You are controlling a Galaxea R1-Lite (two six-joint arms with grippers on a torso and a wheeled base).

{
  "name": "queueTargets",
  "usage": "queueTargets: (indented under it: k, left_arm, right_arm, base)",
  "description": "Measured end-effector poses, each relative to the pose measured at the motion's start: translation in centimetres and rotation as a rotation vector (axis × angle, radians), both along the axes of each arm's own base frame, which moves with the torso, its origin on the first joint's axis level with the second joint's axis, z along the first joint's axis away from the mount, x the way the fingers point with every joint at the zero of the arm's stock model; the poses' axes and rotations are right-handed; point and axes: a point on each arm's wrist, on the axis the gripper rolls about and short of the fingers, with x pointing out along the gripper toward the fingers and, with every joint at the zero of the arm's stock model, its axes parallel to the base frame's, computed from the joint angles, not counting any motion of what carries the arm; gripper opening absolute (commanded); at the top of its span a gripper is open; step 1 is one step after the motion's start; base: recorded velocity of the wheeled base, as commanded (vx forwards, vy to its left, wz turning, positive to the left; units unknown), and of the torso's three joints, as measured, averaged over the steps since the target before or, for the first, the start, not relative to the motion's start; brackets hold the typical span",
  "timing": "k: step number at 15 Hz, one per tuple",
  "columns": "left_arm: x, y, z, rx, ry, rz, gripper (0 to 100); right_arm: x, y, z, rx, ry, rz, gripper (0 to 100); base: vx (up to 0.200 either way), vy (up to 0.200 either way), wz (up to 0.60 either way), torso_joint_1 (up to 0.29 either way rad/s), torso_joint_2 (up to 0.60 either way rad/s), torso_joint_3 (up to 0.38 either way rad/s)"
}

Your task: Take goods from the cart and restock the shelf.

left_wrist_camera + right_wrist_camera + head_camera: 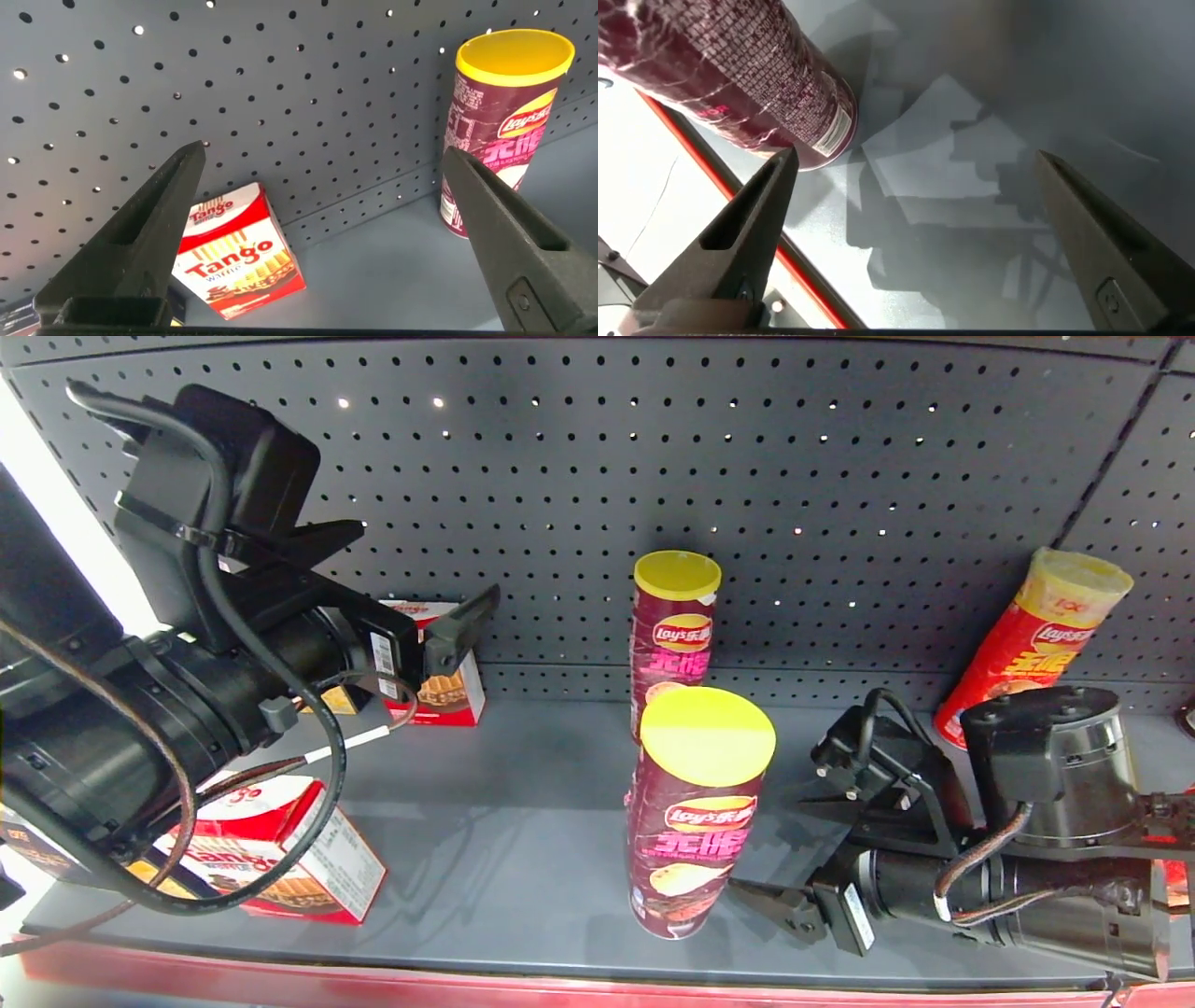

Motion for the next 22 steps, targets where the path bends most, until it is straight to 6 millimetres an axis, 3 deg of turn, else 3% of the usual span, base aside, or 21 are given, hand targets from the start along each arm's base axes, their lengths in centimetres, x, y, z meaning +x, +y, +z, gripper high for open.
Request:
queueTargets:
  k: [5, 8, 12, 15, 18, 22]
  left_arm:
    - [0.0, 0.1, -0.1, 0.000, 0.002, 0.002, 100]
    - [-0.2, 0.2, -0.3, 0.003, 0.010, 0.002, 100]
    - [-0.2, 0.2, -0.4, 0.008, 0.016, 0.003, 100]
    - [-0.3, 0.2, -0.6, 0.011, 0.022, 0.004, 100]
    - [-0.4, 0.3, -1.3, 0.023, 0.042, 0.005, 100]
    - [-0.5, 0.4, -1.4, 0.024, 0.045, 0.005, 100]
  right_arm:
    - [0.0, -1.1, 1.7, 0.045, -0.053, -0.038, 100]
    - [-0.3, -3.2, 4.8, 0.124, -0.153, -0.093, 100]
    - [-2.8, -5.3, 10.0, 0.290, -0.367, -0.101, 100]
    - [-5.4, -7.0, 12.1, 0.363, -0.460, -0.097, 100]
    - [-8.6, -9.3, 12.1, 0.405, -0.514, -0.097, 100]
    - [-13.5, -12.7, 9.9, 0.435, -0.554, -0.095, 100]
  base:
    - [0.000, 0.000, 0.00, 0.000, 0.00, 0.000]
    - [0.000, 0.000, 0.00, 0.000, 0.00, 0.000]
    - [0.000, 0.000, 0.00, 0.000, 0.00, 0.000]
    - [0.000, 0.000, 0.00, 0.000, 0.00, 0.000]
    - [0.000, 0.000, 0.00, 0.000, 0.00, 0.000]
    - [0.000, 0.000, 0.00, 0.000, 0.00, 0.000]
